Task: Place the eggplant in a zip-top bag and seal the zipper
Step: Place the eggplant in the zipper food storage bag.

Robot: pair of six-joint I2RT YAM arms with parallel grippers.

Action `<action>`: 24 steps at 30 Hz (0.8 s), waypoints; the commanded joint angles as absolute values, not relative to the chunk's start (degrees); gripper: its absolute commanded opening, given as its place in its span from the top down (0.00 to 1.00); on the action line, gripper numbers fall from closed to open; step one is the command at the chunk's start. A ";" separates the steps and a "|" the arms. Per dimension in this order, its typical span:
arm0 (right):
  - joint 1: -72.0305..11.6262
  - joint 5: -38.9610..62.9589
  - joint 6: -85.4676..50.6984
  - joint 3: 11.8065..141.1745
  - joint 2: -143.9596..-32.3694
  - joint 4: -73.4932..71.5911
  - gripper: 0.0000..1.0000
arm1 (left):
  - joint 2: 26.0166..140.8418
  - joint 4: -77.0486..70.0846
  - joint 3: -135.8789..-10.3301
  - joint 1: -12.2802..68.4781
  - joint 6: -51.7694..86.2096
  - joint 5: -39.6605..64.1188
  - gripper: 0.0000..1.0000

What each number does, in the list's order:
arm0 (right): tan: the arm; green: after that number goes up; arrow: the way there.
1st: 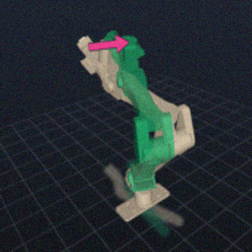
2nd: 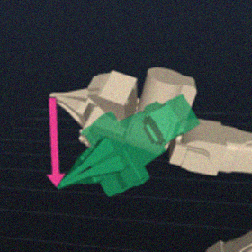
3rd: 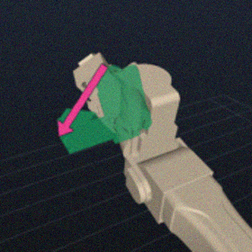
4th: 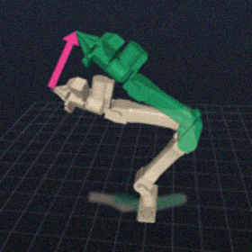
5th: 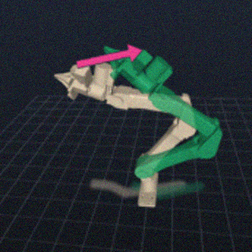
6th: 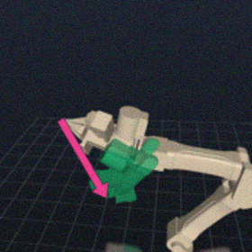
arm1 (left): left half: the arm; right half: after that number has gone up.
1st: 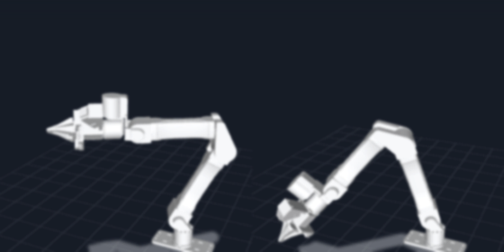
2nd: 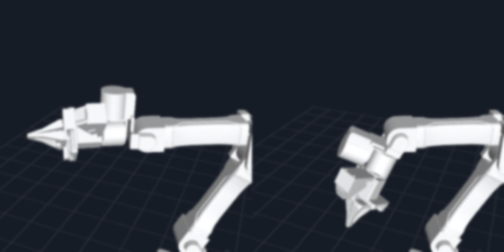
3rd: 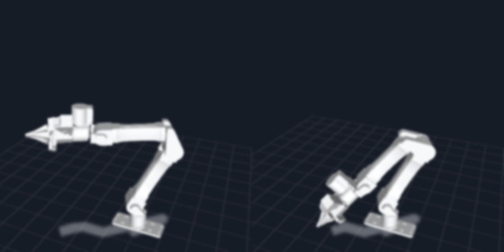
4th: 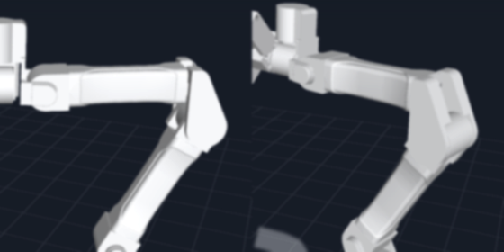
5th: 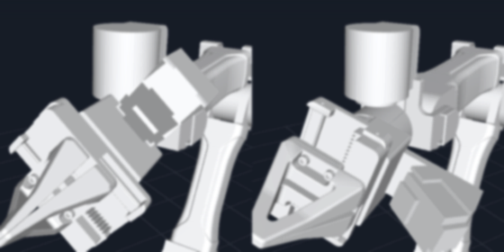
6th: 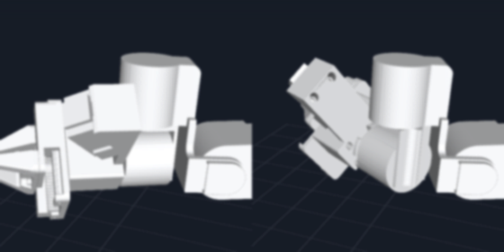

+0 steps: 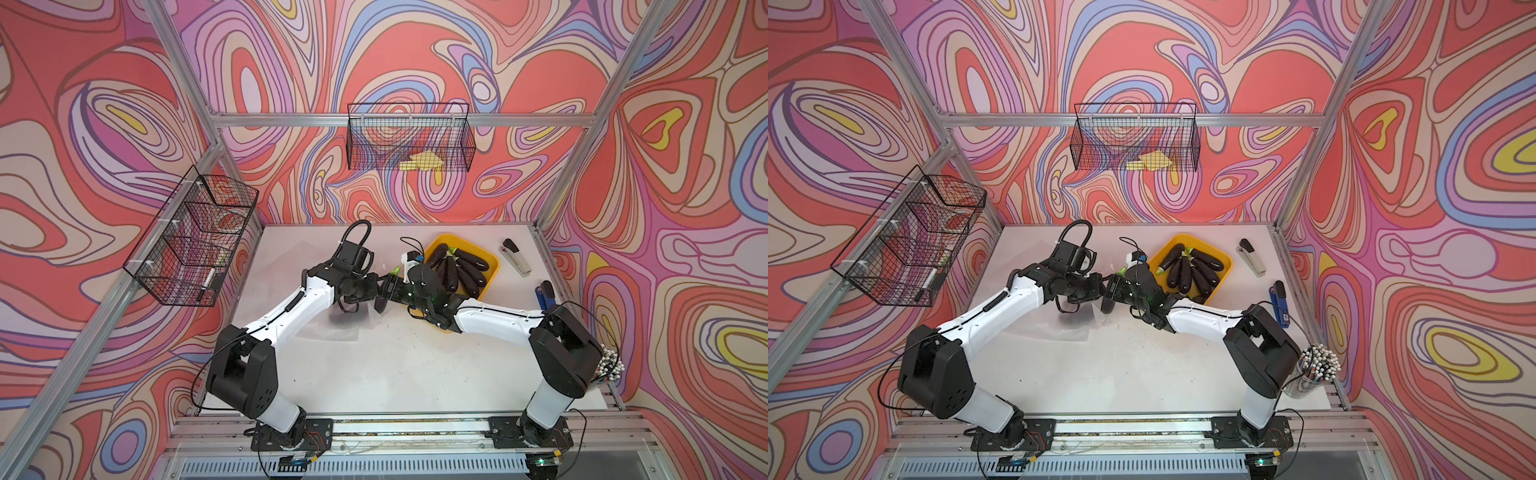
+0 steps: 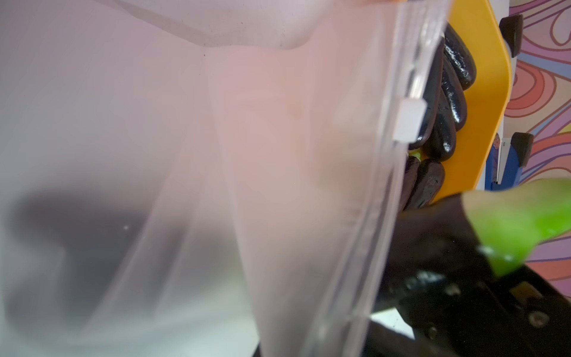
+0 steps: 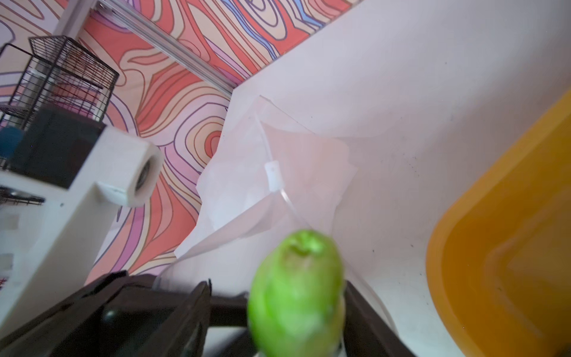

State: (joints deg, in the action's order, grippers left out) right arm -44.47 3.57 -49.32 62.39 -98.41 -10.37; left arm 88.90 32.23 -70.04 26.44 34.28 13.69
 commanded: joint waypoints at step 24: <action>-36.48 14.40 -41.07 58.35 -89.86 0.03 0.58 | 87.26 31.23 -69.94 27.51 31.41 12.93 1.00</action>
